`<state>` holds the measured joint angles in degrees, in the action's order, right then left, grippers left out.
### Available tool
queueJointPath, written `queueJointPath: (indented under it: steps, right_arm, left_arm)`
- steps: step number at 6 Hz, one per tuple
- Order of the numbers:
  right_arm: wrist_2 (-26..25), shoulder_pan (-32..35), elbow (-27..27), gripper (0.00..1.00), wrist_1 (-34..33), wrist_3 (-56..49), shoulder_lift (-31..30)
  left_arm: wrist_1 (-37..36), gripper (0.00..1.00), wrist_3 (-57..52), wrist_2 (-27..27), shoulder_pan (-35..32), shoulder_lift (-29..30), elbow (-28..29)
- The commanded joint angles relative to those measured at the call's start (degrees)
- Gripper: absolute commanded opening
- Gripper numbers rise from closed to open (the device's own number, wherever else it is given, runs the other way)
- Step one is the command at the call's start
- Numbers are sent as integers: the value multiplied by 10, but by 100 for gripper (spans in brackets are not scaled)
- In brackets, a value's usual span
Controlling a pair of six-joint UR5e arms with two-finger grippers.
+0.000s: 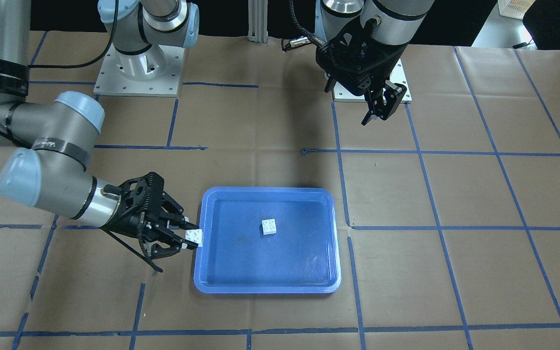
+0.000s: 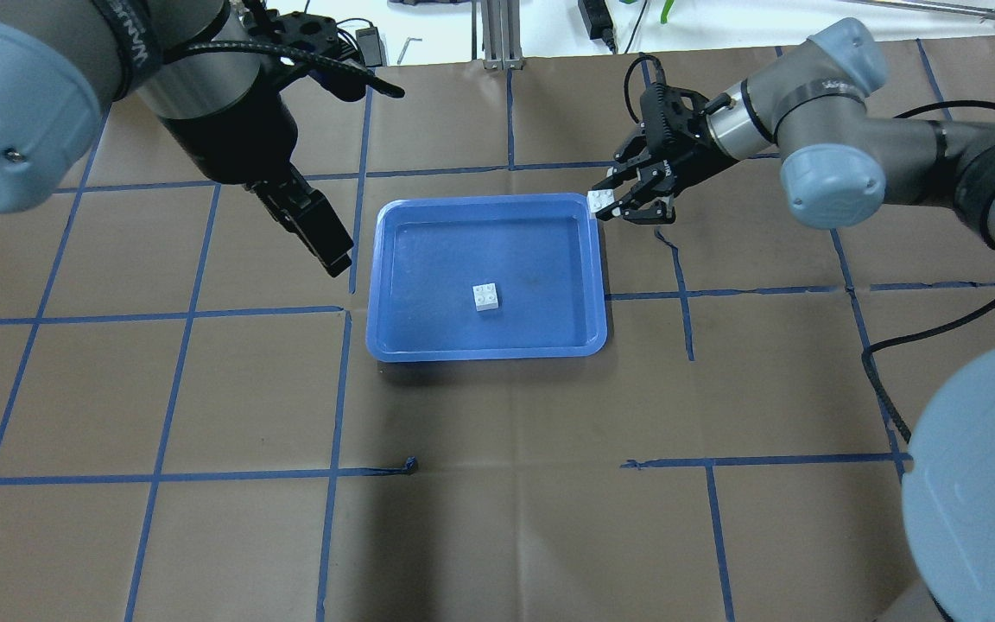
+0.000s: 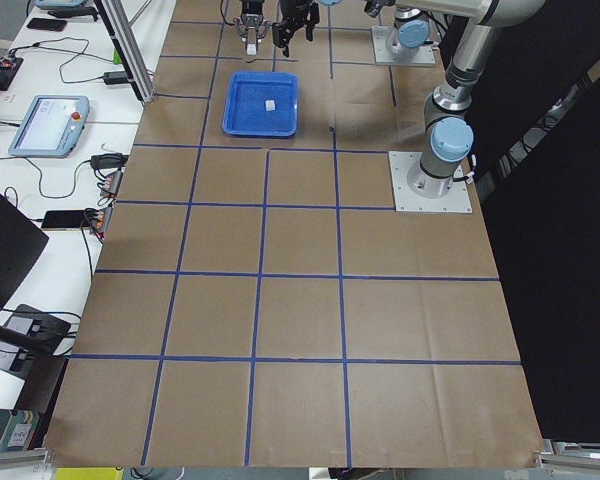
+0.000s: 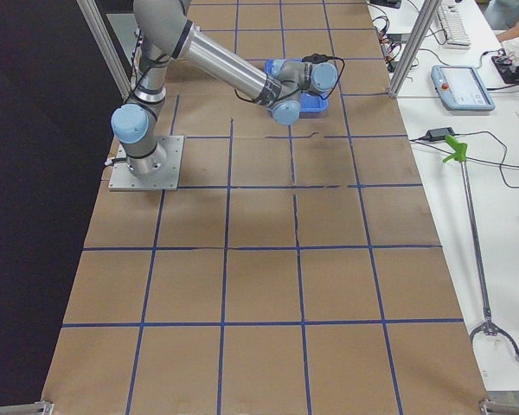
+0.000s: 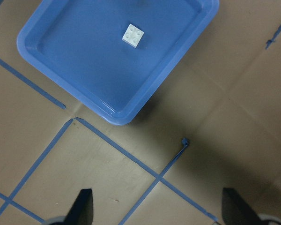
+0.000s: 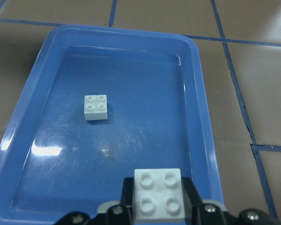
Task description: Assemble white blocks and place on blue tray
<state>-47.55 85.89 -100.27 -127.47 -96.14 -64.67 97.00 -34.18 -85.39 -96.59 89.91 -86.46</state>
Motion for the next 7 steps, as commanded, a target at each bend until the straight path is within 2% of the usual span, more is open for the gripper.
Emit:
queueJointPath:
  steps: [1, 2, 3, 4, 7]
  right_arm:
    - [-2, 44, -52, 33, -180, 136, 36]
    - [-2, 68, -76, 33, -232, 152, 50]
    - [-3, 81, -84, 33, -251, 167, 57]
    - [-8, 95, -85, 33, -251, 169, 70]
    - [-11, 100, -100, 34, -251, 169, 73]
  left_arm:
    - [-15, 99, 203, 3, 7, -11, -12]
    - [-14, 99, 265, 2, 6, -25, -22]
    - [-20, 99, 291, 3, 11, -27, -23]
    - [-37, 99, 334, 2, 11, -29, -23]
    - [-37, 99, 339, -2, 11, -32, -24]
